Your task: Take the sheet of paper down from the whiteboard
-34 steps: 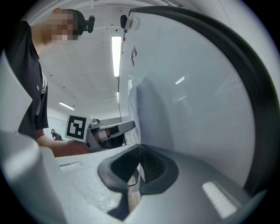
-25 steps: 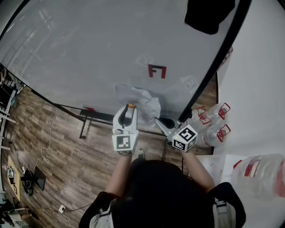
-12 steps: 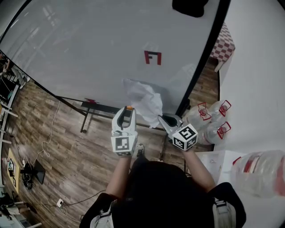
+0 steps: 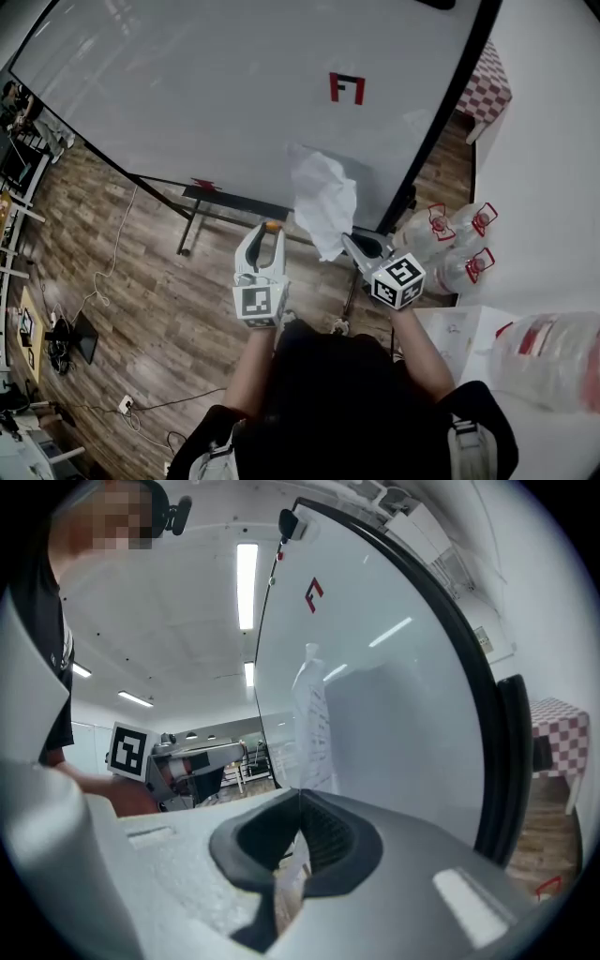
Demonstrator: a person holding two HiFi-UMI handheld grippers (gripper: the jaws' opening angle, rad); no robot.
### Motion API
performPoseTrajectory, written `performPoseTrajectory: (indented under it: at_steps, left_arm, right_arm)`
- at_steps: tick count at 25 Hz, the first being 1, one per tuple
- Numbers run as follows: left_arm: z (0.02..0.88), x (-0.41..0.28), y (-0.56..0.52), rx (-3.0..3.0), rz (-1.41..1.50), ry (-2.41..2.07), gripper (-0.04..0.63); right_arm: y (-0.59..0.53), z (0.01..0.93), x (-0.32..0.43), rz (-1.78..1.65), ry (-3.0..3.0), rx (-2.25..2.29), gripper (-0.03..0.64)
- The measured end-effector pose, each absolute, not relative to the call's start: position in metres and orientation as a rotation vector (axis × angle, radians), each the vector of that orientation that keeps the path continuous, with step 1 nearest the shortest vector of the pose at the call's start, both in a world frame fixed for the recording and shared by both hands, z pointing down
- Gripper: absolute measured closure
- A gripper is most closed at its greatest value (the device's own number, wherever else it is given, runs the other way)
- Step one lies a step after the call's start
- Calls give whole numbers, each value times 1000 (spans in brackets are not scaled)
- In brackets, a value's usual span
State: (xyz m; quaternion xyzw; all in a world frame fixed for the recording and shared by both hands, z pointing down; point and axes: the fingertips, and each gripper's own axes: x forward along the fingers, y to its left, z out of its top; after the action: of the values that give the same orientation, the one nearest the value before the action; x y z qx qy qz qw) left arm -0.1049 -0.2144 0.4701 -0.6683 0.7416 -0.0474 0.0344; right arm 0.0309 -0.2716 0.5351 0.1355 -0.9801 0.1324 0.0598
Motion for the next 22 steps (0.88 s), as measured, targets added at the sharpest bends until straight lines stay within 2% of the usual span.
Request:
performPoseTrajectory:
  at_steps: [9,22]
  left_arm:
    - [468,-140,-173,-2209,-60,2211,460]
    - [491,-240,-68,-2386,-59,2098,460]
  right_arm:
    - [-229,529,-9,346,-2941,490,612]
    - [-102,539,-107,345,-2901,563,612]
